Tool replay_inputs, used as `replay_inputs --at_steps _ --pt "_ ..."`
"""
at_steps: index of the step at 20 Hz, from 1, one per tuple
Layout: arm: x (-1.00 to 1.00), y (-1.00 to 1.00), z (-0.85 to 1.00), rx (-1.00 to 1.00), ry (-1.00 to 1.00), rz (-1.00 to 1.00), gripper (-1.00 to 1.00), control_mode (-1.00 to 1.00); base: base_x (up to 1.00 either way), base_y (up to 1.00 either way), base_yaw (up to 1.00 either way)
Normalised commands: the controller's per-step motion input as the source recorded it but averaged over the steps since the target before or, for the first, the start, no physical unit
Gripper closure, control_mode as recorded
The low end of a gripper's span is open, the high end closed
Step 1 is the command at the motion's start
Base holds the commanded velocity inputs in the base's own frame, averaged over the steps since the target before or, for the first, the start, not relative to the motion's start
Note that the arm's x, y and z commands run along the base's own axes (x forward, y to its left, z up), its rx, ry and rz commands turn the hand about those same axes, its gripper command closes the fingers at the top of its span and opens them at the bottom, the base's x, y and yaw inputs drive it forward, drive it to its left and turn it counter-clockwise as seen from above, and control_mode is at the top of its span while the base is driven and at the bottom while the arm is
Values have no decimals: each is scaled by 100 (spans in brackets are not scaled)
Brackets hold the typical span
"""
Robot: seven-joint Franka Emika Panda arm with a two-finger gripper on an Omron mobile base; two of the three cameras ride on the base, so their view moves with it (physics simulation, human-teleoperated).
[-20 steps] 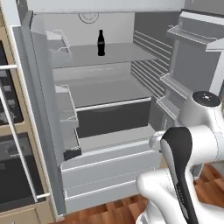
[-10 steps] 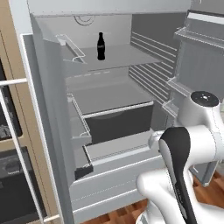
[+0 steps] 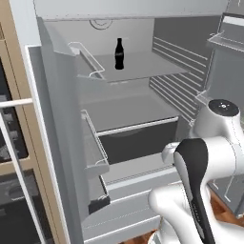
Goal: Open the fridge, grab two sodas, and place both sodas inside the bowl with ice on the dining counter.
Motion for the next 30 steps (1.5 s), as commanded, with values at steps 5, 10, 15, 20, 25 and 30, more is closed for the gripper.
replay_inputs --at_steps 5,10,15,20,25,30 --pt "0 0 0 0 0 0 -100 100 51 0 20" --pt "0 0 0 0 0 0 -100 100 66 -1 16" --pt "0 0 0 0 0 0 -100 100 76 -13 7" --pt "3 0 8 -1 -8 1 -100 -100 50 -12 2" --pt "13 0 64 -5 -52 8 -100 -100 0 0 0" --pt "29 0 71 -2 -51 9 -100 -100 0 0 0"
